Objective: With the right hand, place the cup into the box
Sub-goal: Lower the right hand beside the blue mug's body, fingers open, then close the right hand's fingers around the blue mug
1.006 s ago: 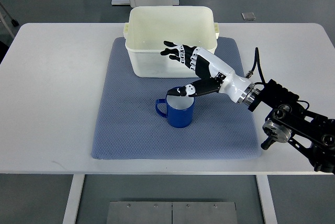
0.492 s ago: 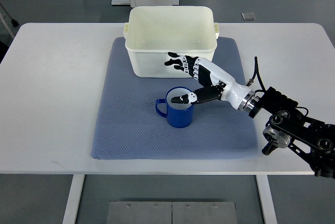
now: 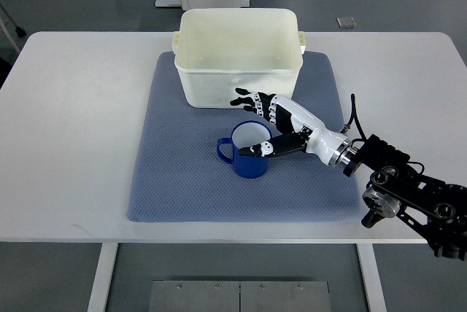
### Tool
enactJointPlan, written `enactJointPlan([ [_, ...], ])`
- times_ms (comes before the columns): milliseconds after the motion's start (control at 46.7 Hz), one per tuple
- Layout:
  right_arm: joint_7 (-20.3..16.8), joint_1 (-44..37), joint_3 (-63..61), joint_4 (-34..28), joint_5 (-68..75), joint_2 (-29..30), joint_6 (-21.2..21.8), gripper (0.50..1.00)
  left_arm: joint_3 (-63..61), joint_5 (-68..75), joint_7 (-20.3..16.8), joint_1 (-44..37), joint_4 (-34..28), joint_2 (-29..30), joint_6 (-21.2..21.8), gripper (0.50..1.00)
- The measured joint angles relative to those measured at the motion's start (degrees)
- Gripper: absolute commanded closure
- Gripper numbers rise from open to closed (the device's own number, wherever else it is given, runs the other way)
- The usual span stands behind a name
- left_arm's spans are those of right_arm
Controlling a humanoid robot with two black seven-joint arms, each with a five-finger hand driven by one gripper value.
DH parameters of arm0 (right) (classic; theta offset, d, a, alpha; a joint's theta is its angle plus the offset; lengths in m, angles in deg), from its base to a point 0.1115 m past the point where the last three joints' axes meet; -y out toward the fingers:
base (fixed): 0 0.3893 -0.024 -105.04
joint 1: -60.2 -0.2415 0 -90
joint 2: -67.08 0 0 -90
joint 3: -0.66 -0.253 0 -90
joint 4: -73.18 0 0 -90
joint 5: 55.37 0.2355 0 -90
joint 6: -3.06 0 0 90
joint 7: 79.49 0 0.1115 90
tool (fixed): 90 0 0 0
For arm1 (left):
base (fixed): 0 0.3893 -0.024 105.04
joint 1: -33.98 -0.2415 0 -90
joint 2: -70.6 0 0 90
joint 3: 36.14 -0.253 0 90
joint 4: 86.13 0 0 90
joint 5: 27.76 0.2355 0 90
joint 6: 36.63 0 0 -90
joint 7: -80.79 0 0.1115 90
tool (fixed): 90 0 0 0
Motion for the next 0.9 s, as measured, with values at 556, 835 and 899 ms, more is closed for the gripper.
enactJointPlan([
  [556,0.1,1.3,0.4,3.0,-1.3,2.1,0.0,0.5,0.0,0.0,0.0,0.0,0.0,0.0,0.0,0.5],
  [835,0.1,1.7,0.8,5.0,-2.1,3.5,0.0,0.5,0.0,0.0,0.0,0.0,0.0,0.0,0.0,0.5],
  [899,0.0,1.7,0.9,5.3,-2.1,3.9,0.0,0.5,0.0,0.0,0.0,0.0,0.0,0.0,0.0,0.5],
])
